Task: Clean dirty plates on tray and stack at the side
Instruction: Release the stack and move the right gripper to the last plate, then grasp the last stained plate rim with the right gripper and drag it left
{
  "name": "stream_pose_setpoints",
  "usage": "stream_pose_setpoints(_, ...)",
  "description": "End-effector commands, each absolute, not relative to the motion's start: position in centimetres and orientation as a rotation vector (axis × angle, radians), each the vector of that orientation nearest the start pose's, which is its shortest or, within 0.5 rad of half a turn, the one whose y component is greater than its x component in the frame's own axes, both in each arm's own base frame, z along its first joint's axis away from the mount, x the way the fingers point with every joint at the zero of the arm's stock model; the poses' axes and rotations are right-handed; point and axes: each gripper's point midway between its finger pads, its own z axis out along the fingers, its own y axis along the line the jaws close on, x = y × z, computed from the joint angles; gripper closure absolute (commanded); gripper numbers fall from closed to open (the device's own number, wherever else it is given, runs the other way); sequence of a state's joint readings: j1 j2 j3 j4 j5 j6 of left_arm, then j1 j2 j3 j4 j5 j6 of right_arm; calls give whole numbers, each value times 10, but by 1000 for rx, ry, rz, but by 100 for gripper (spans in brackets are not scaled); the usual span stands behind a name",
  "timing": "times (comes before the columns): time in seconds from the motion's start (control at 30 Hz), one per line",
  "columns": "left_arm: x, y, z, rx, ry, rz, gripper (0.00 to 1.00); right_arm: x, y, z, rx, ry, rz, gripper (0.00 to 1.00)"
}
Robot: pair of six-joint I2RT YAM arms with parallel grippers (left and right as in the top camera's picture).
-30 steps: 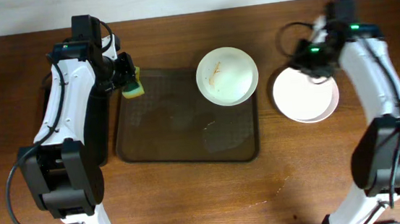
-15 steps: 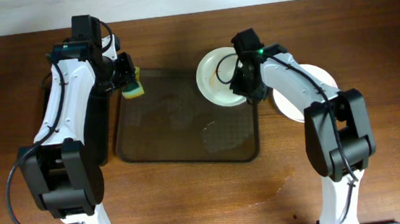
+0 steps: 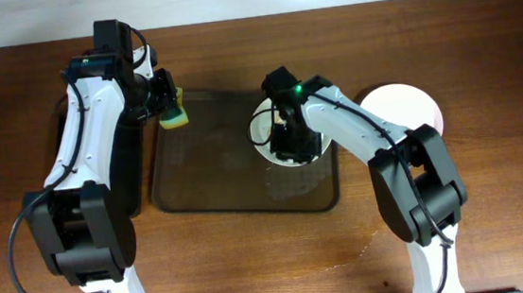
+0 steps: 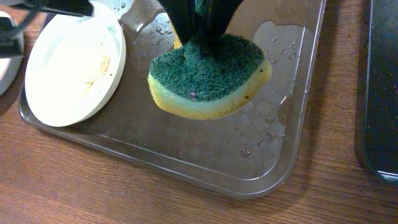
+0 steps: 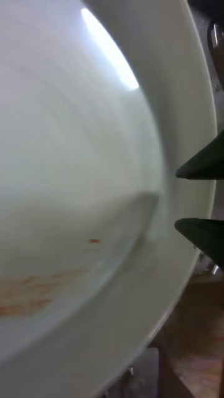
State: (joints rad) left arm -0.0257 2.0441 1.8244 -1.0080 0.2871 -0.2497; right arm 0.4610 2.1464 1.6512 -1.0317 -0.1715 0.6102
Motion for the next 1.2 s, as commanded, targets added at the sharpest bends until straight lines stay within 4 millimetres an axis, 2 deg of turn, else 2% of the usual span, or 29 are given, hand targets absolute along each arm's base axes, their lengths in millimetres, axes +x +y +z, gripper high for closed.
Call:
stream_pose_setpoints(0.0, 475, -60, 135, -215, 2778, -463, 99, 393, 190, 53, 225, 3105, 265, 77)
stream_pose_setpoints(0.1, 475, -60, 134, -215, 2778, -463, 99, 404, 164, 54, 282, 3083, 209, 73)
stream_pose_setpoints(0.23, 475, -56, 134, -221, 2779, -432, 99, 414, 122, 52, 374, 3051, 46, 69)
stream_pose_setpoints(0.33, 475, -56, 133, -221, 2779, -432, 99, 416, 114, 49, 376, 3033, -21, 65)
stream_pose_setpoints(0.47, 475, -56, 133, -221, 2780, -432, 99, 418, 113, 44, 374, 3021, -29, 64)
stream_pose_setpoints(0.6, 475, -56, 133, -221, 2780, -432, 99, 414, 112, 30, 374, 3029, -35, 62)
stream_pose_setpoints(0.77, 475, -56, 134, -220, 2779, -432, 99, 407, 125, 17, 328, 3062, 86, 63)
stream_pose_setpoints(0.93, 475, -56, 134, -220, 2779, -432, 99, 403, 134, 14, 323, 3087, 151, 66)
stream_pose_setpoints(1.0, 475, -56, 134, -220, 2778, -432, 99, 398, 144, 8, 302, 3113, 184, 68)
stream_pose_setpoints(1.1, 475, -56, 134, -220, 2779, -432, 99, 384, 170, -8, 254, 3175, 237, 69)
stream_pose_setpoints(1.17, 475, -56, 134, -220, 2779, -432, 99, 378, 187, -13, 250, 3180, 237, 75)
